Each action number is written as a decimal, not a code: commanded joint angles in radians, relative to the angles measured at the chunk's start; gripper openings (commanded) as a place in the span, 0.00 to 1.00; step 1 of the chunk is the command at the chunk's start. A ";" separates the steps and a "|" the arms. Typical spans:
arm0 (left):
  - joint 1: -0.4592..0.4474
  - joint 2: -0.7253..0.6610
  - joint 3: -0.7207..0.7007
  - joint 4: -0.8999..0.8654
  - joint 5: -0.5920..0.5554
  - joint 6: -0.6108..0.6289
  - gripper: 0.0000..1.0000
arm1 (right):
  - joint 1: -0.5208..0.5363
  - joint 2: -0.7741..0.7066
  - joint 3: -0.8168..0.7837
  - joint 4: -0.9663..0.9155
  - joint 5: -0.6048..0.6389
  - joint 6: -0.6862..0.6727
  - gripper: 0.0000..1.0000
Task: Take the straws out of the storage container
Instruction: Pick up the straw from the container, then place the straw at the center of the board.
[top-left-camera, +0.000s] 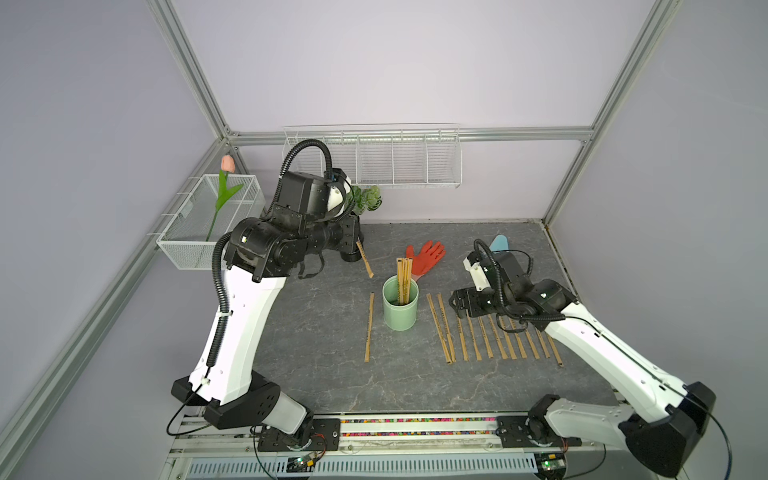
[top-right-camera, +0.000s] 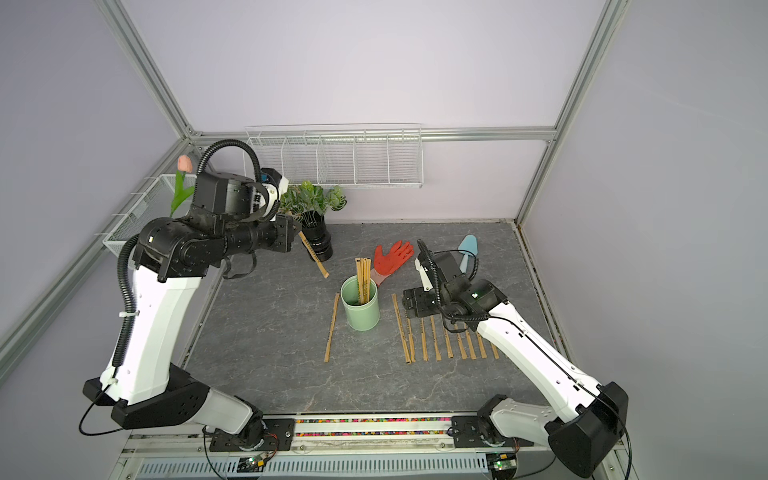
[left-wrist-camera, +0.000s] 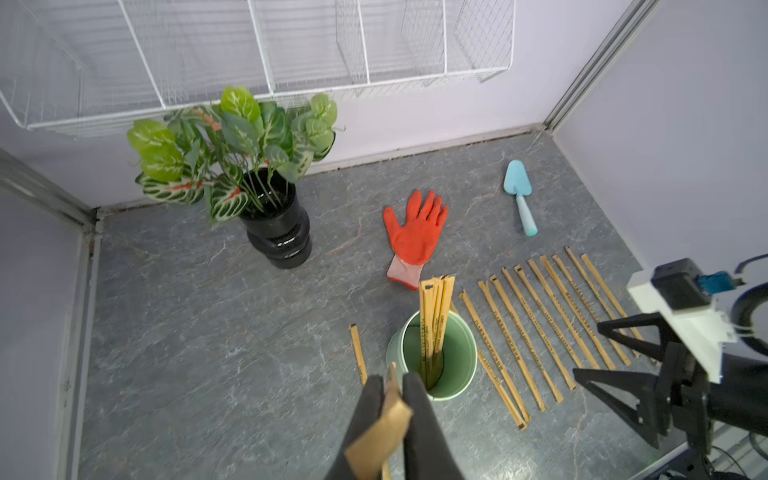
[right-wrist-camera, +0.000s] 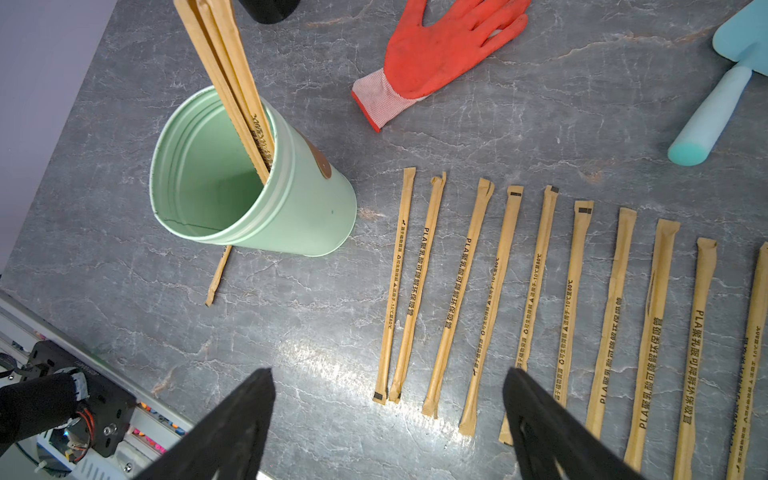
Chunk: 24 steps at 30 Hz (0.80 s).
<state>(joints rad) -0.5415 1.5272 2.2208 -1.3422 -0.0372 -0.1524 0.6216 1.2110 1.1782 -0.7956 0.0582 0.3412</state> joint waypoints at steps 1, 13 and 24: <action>0.029 0.036 -0.012 -0.129 -0.017 0.004 0.13 | -0.005 -0.002 0.004 -0.011 -0.017 0.014 0.89; 0.136 0.138 -0.234 -0.184 -0.027 -0.048 0.13 | -0.005 -0.004 -0.017 -0.008 0.011 0.000 0.89; 0.148 0.346 -0.361 -0.166 0.046 -0.036 0.13 | -0.005 -0.013 -0.041 -0.013 0.033 0.006 0.89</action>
<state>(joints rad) -0.3992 1.8542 1.8683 -1.5078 -0.0174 -0.1902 0.6216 1.2110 1.1584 -0.7959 0.0704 0.3408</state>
